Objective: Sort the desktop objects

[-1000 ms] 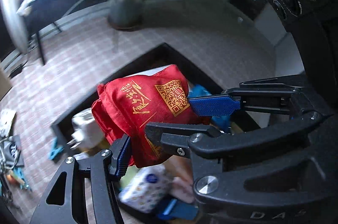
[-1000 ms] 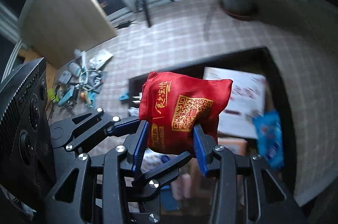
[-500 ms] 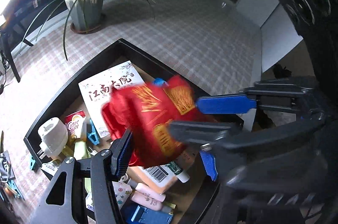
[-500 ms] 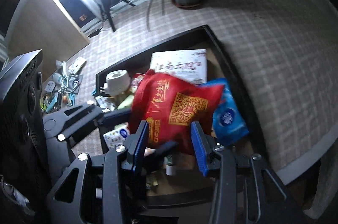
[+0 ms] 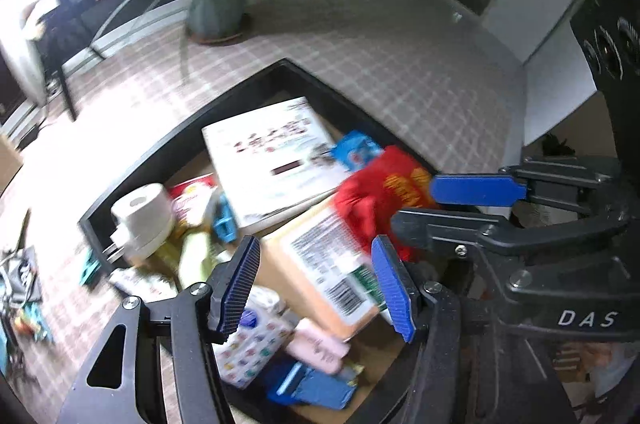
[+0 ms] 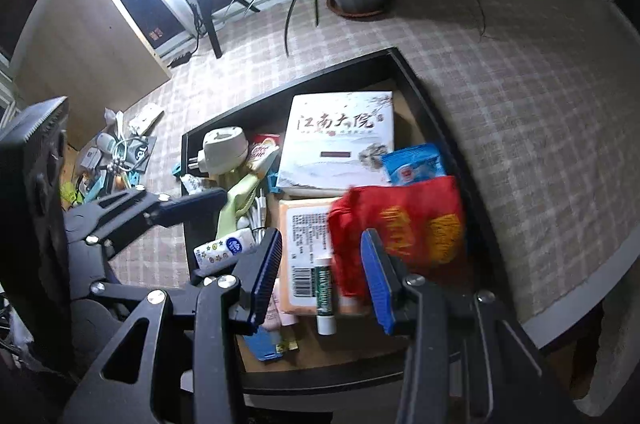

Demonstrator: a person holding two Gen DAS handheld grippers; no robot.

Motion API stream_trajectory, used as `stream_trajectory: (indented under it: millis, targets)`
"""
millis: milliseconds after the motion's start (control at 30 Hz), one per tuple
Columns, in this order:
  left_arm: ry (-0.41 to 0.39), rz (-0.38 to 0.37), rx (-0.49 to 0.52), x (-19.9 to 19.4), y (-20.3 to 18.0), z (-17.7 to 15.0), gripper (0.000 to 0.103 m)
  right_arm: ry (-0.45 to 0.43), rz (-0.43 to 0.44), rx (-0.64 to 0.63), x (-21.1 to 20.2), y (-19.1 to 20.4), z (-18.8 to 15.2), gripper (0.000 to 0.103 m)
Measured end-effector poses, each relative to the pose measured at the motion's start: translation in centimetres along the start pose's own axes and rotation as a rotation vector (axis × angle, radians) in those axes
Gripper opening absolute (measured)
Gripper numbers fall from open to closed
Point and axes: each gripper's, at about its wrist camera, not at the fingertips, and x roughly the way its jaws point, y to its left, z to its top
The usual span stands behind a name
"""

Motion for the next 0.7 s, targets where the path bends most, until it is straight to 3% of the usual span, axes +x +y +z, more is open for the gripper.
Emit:
stream_trajectory:
  millis: [367,700]
  targets:
    - [-0.017,0.142,-0.103,-3.2,6.3,-4.5,0.069,0.0,0.009,-0.069,2.4,6.0,-0.8,0.047]
    - [-0.014,0.322,-0.27,-7.0,15.2,-11.5,0.075,-0.023,0.007,-0.179,5.2,13.5,-3.0,0.053]
